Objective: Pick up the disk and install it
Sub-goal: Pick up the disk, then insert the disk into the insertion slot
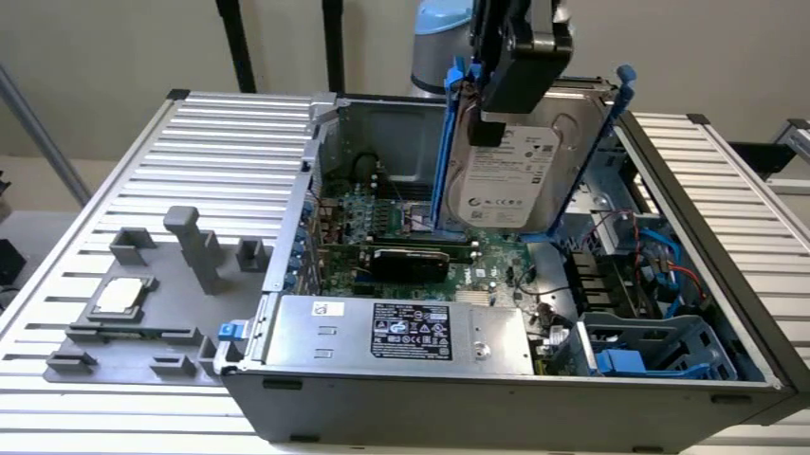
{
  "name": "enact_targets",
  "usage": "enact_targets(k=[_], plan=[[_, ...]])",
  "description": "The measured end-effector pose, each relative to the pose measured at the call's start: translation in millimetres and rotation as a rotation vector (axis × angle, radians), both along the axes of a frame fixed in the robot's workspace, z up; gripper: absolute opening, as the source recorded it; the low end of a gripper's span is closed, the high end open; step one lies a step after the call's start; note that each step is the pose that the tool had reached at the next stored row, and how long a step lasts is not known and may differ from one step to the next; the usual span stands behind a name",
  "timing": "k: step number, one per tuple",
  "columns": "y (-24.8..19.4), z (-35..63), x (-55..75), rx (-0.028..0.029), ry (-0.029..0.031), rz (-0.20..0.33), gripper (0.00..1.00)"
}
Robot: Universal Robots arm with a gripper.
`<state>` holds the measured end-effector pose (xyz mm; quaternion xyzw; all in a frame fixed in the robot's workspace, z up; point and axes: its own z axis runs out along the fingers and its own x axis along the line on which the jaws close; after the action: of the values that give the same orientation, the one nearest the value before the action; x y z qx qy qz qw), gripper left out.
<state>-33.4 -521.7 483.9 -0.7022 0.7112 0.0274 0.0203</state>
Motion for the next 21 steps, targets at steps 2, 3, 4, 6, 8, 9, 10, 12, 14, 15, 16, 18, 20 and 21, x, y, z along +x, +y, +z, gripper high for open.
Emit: enact_targets(k=[2,3,4,6,8,9,10,12,14,15,16,18,20,21], plan=[[-5.1,-0.1,5.3,0.0,0.0,0.0,0.0],[-7.7,-0.1,7.9,-0.0001,0.0,0.0,0.0],[-10.4,-0.2,10.5,0.0,0.0,0.0,0.0],[-15.6,-0.3,15.7,0.0001,0.0,0.0,0.0],[-20.9,-0.3,20.9,-0.0001,0.0,0.0,0.0],[-23.5,-0.3,23.4,-0.0001,0.0,0.0,0.0],[-26.1,-0.4,25.9,0.0,0.0,0.0,0.0],[-31.5,-0.5,30.9,0.0,0.0,0.0,0.0],[-36.8,-0.6,35.9,-0.0001,0.0,0.0,0.0],[-39.5,-0.7,38.4,0.0,0.0,0.0,0.0],[-44.6,-0.9,43.2,0.0,0.0,0.0,0.0],[-49.8,-1.1,48.2,0.0,0.0,0.0,0.0],[-54.8,-1.4,53.2,0.0,0.0,0.0,0.0],[-57.3,-1.5,55.8,0.0,0.0,0.0,0.0]])
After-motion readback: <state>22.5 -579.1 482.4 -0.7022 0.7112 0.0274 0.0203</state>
